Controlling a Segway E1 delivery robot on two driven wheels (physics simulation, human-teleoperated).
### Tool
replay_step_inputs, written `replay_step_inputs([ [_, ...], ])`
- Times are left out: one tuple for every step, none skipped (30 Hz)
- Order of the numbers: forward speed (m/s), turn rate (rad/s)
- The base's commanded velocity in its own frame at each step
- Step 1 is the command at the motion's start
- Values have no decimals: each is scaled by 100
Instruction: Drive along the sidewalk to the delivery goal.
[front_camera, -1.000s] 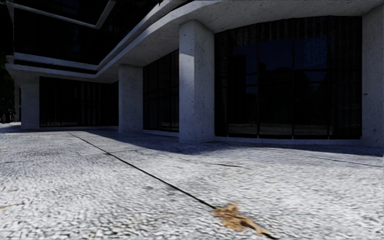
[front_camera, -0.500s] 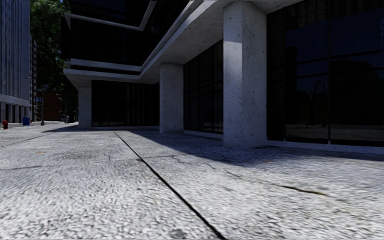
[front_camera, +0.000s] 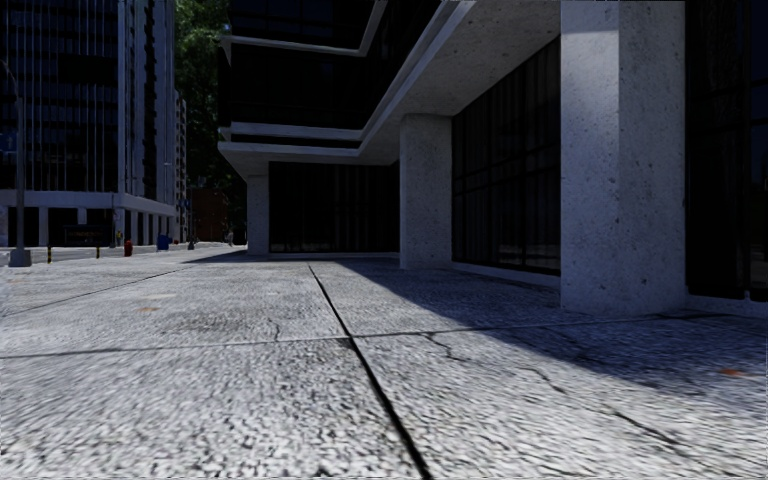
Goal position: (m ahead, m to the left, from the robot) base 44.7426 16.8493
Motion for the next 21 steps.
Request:
replay_step_inputs([
  [196,54],
  [196,54],
  [196,54],
  [196,54],
  [196,54],
  [196,54],
  [196,54],
  [196,54],
  [196,54],
  [196,54],
  [196,54],
  [196,54],
  [196,54],
  [196,54],
  [196,54],
  [196,54],
  [196,51],
  [196,0],
  [196,0],
  [196,0],
  [196,0],
])
